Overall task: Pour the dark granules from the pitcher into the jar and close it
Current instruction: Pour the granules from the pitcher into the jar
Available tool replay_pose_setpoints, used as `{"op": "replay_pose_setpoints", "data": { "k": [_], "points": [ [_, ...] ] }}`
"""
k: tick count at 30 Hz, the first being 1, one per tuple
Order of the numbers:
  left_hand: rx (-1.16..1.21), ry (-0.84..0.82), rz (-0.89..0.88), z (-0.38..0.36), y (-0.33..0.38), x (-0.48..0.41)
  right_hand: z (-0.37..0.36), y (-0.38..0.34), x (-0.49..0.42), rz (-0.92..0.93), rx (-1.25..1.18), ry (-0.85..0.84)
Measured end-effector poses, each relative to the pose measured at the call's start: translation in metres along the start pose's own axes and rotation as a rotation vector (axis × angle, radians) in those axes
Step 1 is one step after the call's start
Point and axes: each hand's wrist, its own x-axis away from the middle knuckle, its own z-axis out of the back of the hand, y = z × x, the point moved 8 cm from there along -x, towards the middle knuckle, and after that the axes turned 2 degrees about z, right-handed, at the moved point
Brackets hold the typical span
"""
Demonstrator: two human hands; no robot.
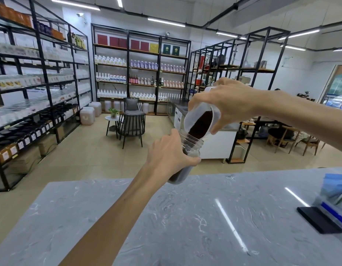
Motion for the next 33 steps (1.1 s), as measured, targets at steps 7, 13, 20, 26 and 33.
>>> {"op": "replay_pose_setpoints", "data": {
  "k": [7, 13, 20, 26, 33],
  "points": [
    [0.026, -0.006, 0.002, 0.002, 0.002, 0.001, 0.003, -0.005, 0.002, -0.011, 0.031, 0.007],
    [0.044, 0.004, -0.009, 0.004, 0.002, 0.002, 0.007, -0.007, 0.002, -0.020, 0.042, 0.006],
    [0.051, 0.023, 0.010, 0.006, 0.000, 0.002, 0.007, -0.010, 0.001, -0.011, 0.055, 0.030],
    [0.046, 0.022, 0.006, 0.007, -0.001, 0.002, 0.008, -0.009, -0.001, -0.011, 0.038, 0.031],
    [0.044, 0.022, -0.005, 0.007, 0.000, 0.001, 0.009, -0.013, -0.003, 0.006, 0.078, 0.027]
  ]
}}
